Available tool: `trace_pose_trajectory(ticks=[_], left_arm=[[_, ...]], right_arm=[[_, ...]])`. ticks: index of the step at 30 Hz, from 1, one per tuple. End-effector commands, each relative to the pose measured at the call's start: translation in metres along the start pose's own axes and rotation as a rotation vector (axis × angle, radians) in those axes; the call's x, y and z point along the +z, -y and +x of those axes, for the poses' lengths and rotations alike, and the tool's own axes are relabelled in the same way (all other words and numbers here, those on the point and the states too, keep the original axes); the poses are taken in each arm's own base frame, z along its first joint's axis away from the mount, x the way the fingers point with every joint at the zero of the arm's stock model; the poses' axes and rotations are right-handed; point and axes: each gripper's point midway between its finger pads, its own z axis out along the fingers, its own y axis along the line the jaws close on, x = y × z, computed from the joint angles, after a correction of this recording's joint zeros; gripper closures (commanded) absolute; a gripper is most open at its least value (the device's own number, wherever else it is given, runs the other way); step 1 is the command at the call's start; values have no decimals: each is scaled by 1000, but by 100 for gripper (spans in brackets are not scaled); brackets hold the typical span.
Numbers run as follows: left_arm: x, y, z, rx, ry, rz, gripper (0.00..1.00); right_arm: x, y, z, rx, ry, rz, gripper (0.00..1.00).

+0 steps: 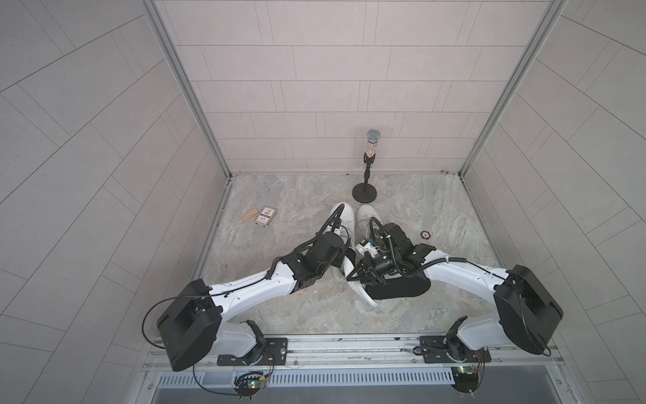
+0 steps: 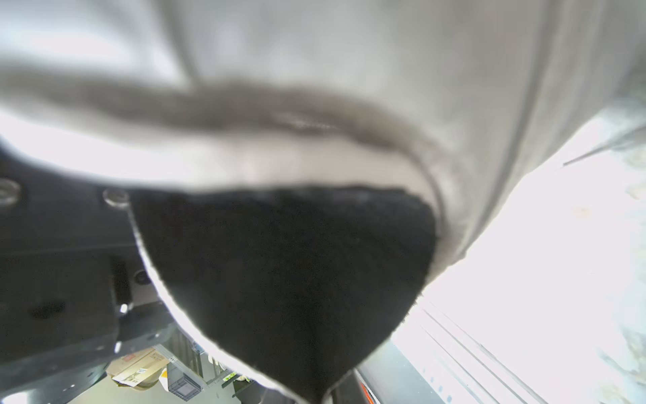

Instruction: Insert the insole into the shoe

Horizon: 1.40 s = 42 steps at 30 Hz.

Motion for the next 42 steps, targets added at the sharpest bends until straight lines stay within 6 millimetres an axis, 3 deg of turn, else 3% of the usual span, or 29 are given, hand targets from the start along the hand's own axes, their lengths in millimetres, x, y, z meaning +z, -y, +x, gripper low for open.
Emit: trace_pose_trajectory(ticks=[1, 5, 8, 14, 20, 23, 26, 33, 42], left_arm=[[-13, 16, -53, -9, 163, 67, 100], [-13, 18, -48, 11, 134, 76, 100], [-14, 15, -47, 12, 125, 56, 100], [-8, 10, -49, -50, 101, 22, 100], [-6, 13, -52, -78, 72, 41, 100], [-6, 7, -52, -110, 65, 47, 100], [-4, -2, -50, -137, 53, 41, 100], [-9, -3, -56, -147, 87, 69, 100], [-15, 1, -55, -121, 111, 101, 100]], right_arm=[[-9, 1, -16, -1, 49, 36, 86], [-15, 9, -22, -34, 56, 154, 87], [-15, -2, -25, -61, 56, 148, 86], [-4, -14, -6, -155, 2, 202, 83], [8, -31, 5, -194, -11, 141, 79], [9, -26, 7, -176, -9, 134, 78], [10, -42, 10, -165, -3, 29, 74], [6, -7, -11, -99, 25, 81, 75], [-5, 8, -35, -113, 76, 205, 77]])
